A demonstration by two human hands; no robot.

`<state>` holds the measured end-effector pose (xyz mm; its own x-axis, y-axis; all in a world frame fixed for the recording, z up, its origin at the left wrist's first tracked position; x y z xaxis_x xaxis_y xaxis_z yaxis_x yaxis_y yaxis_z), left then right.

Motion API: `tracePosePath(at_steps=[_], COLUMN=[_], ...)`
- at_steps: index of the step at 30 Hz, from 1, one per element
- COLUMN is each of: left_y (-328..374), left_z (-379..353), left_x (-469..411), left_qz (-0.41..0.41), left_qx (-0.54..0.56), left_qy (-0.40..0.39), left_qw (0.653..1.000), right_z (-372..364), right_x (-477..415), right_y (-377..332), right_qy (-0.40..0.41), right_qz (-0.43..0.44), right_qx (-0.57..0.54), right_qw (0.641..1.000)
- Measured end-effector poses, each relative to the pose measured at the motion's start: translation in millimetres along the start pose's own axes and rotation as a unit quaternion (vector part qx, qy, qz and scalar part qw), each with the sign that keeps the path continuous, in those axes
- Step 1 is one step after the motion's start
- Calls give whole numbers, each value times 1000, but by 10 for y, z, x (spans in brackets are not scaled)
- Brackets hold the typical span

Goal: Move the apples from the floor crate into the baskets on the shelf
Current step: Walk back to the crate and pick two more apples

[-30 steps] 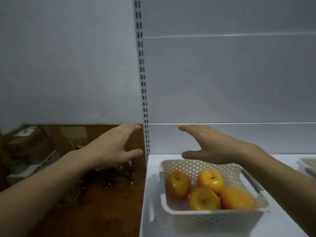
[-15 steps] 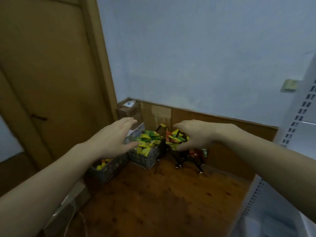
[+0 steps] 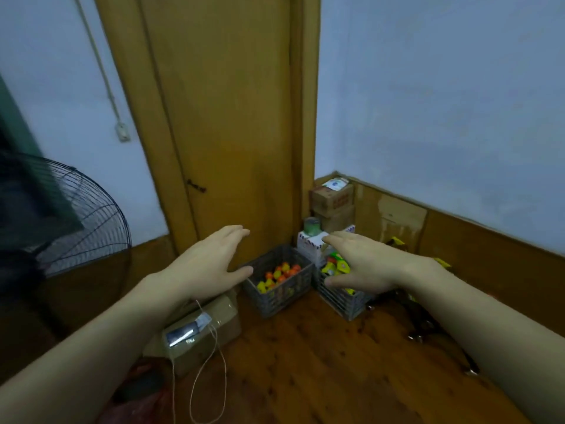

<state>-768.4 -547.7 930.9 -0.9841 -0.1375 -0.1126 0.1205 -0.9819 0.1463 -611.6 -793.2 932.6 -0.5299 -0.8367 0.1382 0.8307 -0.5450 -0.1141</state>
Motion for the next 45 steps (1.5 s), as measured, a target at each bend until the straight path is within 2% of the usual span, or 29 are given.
tracePosePath(at_steps=[3, 7, 10, 15, 25, 35, 45], left_y=[-163, -314, -486, -847, -1765, -2936, -3570], left_z=[-146, -485, -755, -982, -1108, -1328, -1734], left_x=[-443, -1036, -1332, -1715, -3148, -5000, -6510], left_qz=[5, 43, 82, 163, 149, 93, 122], left_qx=[-9, 58, 119, 208, 212, 238, 261], left_qy=[38, 72, 94, 121, 124, 101, 95], left_qw=[999, 995, 985, 957, 958, 961, 953], right_z=[-56, -197, -304, -372, -302, -183, -257], right_x=[-421, -939, -1316, -1933, -3564, -5243, -6574], right_y=[245, 591, 813, 1038, 1430, 1936, 2767], right_qy=[49, 110, 127, 109, 99, 126, 102], right_qz=[-12, -37, -50, -52, -49, -116, -120], right_qx=[-55, -134, -191, -267, -265, -257, -243], right_qw=[997, 984, 972, 956, 958, 951, 957])
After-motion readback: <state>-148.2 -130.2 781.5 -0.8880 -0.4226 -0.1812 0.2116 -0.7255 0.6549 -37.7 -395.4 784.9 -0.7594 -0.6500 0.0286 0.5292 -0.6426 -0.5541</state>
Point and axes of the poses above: each hand's wrist, its own x-axis away from the middle knuckle, its own z-axis out of the back of the hand, y = z × x, the point moved 1 cm from there along -x, towards the middle knuckle, and after that the axes turned 1 degree about z, right-handed, at the moved point
